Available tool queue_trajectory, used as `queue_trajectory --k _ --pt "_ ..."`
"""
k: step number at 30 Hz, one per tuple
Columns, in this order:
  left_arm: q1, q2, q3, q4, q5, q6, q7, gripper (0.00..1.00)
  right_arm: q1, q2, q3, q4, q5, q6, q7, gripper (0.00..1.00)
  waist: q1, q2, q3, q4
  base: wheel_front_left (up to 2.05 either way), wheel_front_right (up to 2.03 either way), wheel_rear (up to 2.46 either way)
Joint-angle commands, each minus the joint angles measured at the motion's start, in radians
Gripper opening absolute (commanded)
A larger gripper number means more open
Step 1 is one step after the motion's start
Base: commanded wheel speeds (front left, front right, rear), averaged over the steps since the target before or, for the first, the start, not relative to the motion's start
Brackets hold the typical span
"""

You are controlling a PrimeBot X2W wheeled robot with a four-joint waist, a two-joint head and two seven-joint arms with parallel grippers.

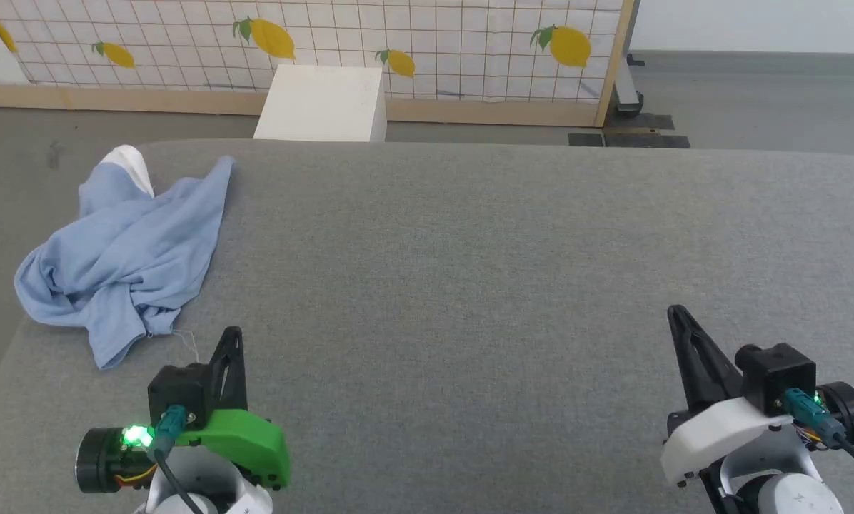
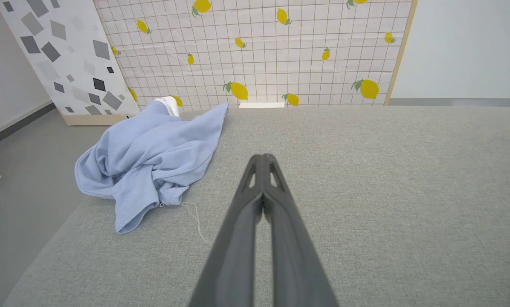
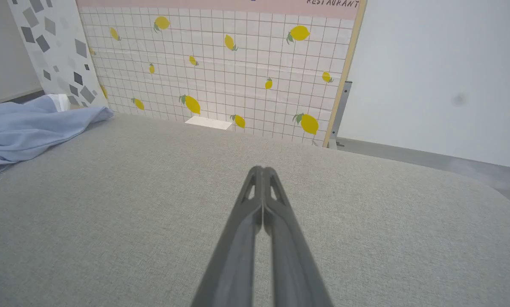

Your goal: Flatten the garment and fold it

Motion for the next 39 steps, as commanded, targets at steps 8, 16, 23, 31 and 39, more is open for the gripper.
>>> queue_trajectory --k 8,16,23,31,39 --pt "0.002 -0.003 0.003 0.002 0.013 -0.001 0.001 0.00 0.007 0.002 -0.001 -0.005 -0.003 -0.002 0.000 0.00 0.0000 0.0000 0.000 0.000 0.00 0.00 0.00" --pt "0.002 -0.003 0.003 0.002 0.013 -0.001 0.001 0.00 0.007 0.002 -0.001 -0.005 -0.003 -0.002 0.000 0.00 0.0000 0.0000 0.000 0.000 0.00 0.00 0.00" --pt "0.002 -0.003 0.003 0.002 0.013 -0.001 0.001 0.00 0.007 0.002 -0.001 -0.005 -0.003 -0.002 0.000 0.00 0.0000 0.0000 0.000 0.000 0.00 0.00 0.00" --pt "0.002 -0.003 0.003 0.002 0.013 -0.001 0.001 0.00 0.007 0.002 -0.001 -0.005 -0.003 -0.002 0.000 0.00 0.0000 0.0000 0.000 0.000 0.00 0.00 0.00" --pt "0.002 -0.003 0.003 0.002 0.013 -0.001 0.001 0.00 0.007 0.002 -0.001 -0.005 -0.003 -0.002 0.000 0.00 0.0000 0.0000 0.000 0.000 0.00 0.00 0.00"
